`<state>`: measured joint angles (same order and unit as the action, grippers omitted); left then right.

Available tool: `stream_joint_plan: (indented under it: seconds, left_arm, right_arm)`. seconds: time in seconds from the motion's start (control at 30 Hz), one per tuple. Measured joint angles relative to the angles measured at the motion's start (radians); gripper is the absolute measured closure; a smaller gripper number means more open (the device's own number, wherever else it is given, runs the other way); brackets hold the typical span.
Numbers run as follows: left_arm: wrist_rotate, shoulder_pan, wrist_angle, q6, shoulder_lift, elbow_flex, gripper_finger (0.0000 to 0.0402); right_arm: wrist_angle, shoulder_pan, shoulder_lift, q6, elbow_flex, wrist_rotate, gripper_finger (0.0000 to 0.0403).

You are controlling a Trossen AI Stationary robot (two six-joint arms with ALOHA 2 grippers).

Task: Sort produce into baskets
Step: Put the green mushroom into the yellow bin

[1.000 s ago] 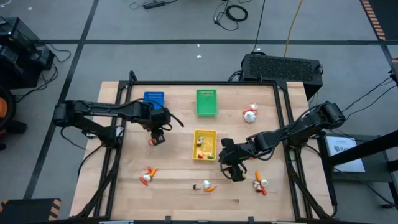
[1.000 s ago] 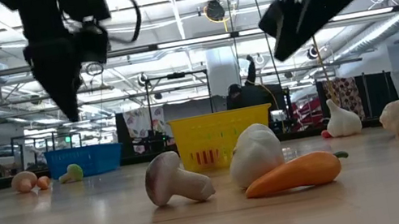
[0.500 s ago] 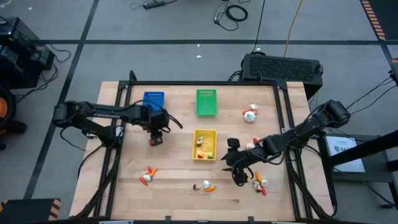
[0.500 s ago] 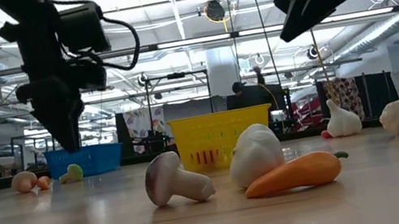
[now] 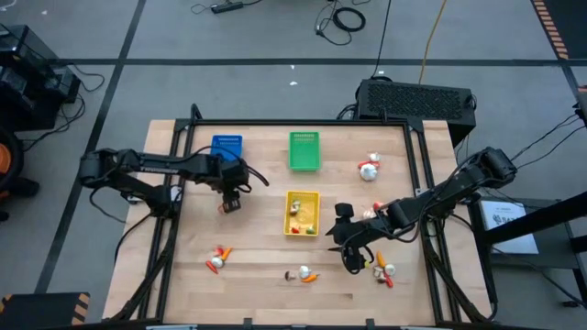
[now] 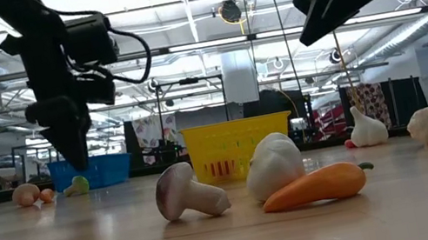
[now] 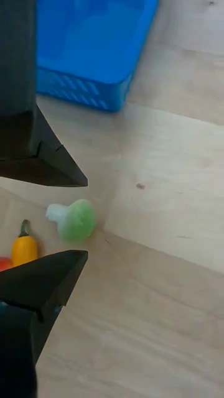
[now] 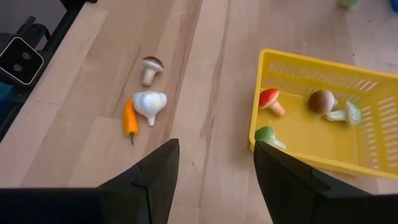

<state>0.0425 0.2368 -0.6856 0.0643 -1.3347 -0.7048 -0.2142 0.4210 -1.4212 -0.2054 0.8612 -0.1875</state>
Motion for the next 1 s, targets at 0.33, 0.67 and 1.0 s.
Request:
stream_joint_plan:
  seconds: [0.33,0.67,1.0]
  left_arm:
    - [-0.012,-0.001,0.005,-0.019,-0.088,0.0,0.0217]
    - [-0.015,-0.001,0.05,-0.042,-0.134,0.0,0.0217]
    - [-0.016,-0.001,0.033,-0.044,-0.134,0.0,0.0217]
  right_arm:
    - [-0.017,0.0,0.0,-0.008,0.0,0.002,0.0204]
    - [-0.024,0.0,0.0,-0.011,0.002,0.002,0.0204]
    - [-0.024,0.0,0.0,-0.011,0.002,0.002,0.0204]
